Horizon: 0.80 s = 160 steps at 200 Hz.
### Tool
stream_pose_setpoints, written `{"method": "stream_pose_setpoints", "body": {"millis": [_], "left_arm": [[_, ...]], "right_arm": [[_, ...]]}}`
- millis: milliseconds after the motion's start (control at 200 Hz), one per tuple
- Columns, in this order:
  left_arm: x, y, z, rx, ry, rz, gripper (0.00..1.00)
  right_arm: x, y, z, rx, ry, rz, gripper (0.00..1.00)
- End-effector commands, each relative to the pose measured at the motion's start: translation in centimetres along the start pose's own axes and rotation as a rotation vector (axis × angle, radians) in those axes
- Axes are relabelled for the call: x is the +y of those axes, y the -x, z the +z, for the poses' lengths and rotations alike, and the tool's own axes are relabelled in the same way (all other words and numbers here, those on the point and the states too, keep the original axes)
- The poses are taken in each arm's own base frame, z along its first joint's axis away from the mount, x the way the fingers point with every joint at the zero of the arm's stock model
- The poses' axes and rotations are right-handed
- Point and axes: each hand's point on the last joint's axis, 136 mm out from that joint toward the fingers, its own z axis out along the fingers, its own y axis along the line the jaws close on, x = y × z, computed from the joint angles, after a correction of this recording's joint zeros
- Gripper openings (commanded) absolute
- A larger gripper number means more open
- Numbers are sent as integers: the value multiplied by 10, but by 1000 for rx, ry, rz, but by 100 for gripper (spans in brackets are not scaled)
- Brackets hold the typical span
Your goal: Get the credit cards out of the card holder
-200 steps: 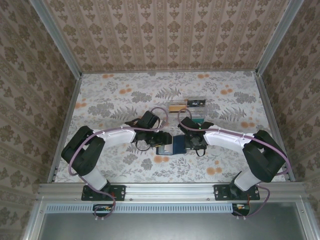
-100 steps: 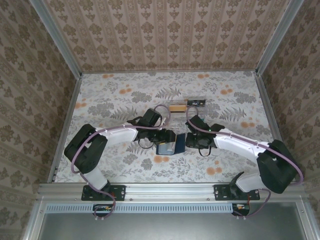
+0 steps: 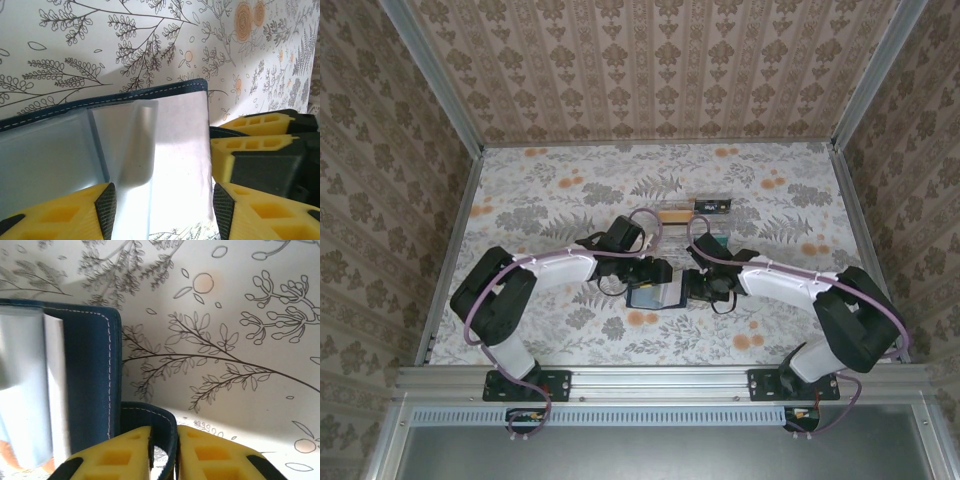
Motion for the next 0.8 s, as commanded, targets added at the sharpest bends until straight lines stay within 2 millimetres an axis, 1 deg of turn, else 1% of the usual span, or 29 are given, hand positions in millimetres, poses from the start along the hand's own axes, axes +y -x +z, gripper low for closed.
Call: {"method": "stream_pose_setpoints", "body": {"millis": [0,70,225,310,445,795], "left_arm": [[-6,6,-14,-30,14,12,58],[0,7,-23,-48,41,2,59],[24,6,-42,-92,134,-35,61],[36,2,-48,-98,165,-56,62],[40,-2,-43,-71,153,-66,63],[46,-5,-23,-28,145,-86,62]], "right_arm": [[-12,1,3,17,-74,-6,19],[-14,1,6,20,-86,-12,19],[-15,3,10,22,-99,-18,19],[-14,4,11,25,-99,-21,18],[-12,4,12,30,-96,-24,18],[-10,4,13,37,-91,-26,18]]}}
